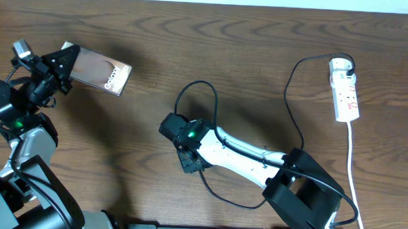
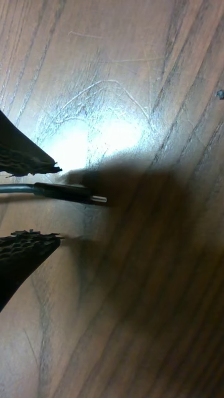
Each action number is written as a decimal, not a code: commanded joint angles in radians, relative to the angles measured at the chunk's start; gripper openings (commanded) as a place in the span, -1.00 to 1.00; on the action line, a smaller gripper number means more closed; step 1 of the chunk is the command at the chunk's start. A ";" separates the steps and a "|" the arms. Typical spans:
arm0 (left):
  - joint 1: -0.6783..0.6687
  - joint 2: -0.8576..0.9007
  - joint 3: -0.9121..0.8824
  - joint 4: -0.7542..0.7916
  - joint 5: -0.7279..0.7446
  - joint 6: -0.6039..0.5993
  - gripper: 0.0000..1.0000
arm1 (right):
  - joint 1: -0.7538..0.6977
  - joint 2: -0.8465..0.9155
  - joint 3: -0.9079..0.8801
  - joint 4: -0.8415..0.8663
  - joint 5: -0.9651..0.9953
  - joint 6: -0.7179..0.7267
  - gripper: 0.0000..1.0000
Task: Plug charger to phone and switch on socket
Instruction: 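Grasp the black charging cable near its plug with the right gripper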
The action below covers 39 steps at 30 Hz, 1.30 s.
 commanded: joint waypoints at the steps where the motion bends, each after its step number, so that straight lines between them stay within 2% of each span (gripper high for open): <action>1: 0.000 -0.016 0.017 0.010 0.014 0.009 -0.86 | -0.005 0.008 0.000 0.004 0.001 -0.013 -0.38; 5: 0.000 -0.016 0.017 0.010 0.013 0.009 -0.86 | -0.005 0.011 0.000 0.006 0.001 -0.013 -0.41; 9: 0.000 -0.016 0.017 0.010 0.014 0.010 -0.86 | -0.005 0.037 0.002 0.013 -0.022 -0.018 -0.55; 22: 0.000 -0.016 0.017 0.006 0.014 0.028 -0.86 | -0.005 0.040 0.014 0.006 -0.023 -0.028 -0.56; 33: 0.000 -0.016 0.017 0.006 0.014 0.036 -0.86 | -0.005 0.040 0.018 0.021 -0.023 -0.044 -0.66; 39: 0.000 -0.016 0.017 0.006 0.014 0.040 -0.86 | -0.005 0.040 0.018 0.020 -0.023 -0.047 -0.78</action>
